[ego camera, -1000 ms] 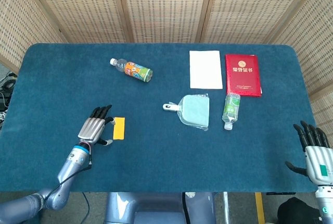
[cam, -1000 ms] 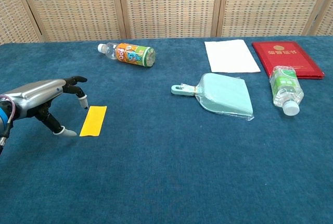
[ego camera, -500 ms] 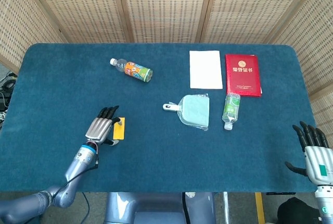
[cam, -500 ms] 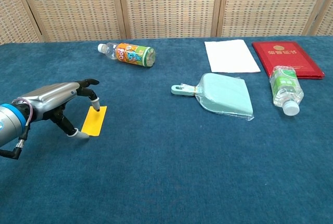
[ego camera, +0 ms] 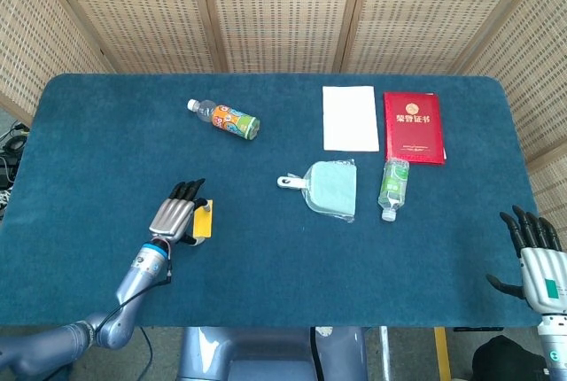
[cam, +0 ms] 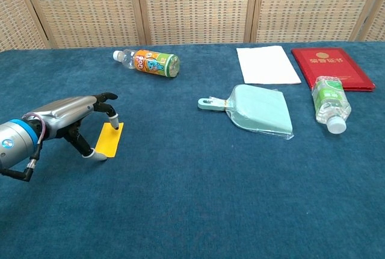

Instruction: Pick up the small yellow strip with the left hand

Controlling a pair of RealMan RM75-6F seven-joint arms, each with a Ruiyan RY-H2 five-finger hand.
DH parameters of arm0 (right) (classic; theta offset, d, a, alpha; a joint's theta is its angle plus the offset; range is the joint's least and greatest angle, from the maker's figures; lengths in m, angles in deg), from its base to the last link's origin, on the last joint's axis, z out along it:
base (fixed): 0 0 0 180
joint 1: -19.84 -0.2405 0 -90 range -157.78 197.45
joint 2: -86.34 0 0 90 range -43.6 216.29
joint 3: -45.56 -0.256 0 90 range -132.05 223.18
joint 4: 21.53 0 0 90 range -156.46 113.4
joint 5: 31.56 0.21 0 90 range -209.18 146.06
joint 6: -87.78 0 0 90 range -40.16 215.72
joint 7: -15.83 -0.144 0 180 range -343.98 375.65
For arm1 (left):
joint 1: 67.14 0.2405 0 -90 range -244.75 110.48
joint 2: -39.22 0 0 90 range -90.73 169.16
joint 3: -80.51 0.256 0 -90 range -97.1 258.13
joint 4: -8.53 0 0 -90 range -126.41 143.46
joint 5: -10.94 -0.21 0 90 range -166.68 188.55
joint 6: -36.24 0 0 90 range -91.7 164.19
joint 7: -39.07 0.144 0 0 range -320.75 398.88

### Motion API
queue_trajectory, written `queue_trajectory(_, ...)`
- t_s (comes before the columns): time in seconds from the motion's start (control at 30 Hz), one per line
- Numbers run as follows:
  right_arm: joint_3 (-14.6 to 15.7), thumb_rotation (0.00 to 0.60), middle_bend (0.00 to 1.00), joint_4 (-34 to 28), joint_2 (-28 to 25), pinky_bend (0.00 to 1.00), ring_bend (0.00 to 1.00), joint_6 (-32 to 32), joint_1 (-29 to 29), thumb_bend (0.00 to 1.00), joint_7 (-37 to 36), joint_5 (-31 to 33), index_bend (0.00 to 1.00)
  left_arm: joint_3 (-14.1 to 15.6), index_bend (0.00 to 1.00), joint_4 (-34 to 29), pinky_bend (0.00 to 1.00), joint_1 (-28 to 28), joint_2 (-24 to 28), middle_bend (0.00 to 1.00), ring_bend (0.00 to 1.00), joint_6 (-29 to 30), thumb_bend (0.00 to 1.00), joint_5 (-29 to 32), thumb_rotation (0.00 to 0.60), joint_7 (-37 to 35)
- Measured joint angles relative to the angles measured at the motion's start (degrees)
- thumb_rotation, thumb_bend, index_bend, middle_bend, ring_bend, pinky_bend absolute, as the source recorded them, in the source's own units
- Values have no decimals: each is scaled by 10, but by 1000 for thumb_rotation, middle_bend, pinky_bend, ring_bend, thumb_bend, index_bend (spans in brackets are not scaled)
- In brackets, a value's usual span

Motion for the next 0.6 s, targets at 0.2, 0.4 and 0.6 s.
queue_trajectory(0.2, 1, 600, 0, -1, 0, 0, 0, 1, 0, 0, -1, 0, 83, -1, 392, 12, 0, -5, -7, 0, 0, -6, 159, 9, 600, 4)
queue_trajectory(0.4, 0, 600, 0, -1, -1, 0, 0, 1, 0, 0, -3, 0, 84, -7, 393, 32, 0, -14, -15, 0, 0, -6, 172, 13, 600, 7)
queue_trajectory(0.6, 1, 600, 0, -1, -2, 0, 0, 2, -1, 0, -7, 0, 85, -18, 394, 41, 0, -20, -13, 0, 0, 10, 177, 9, 600, 7)
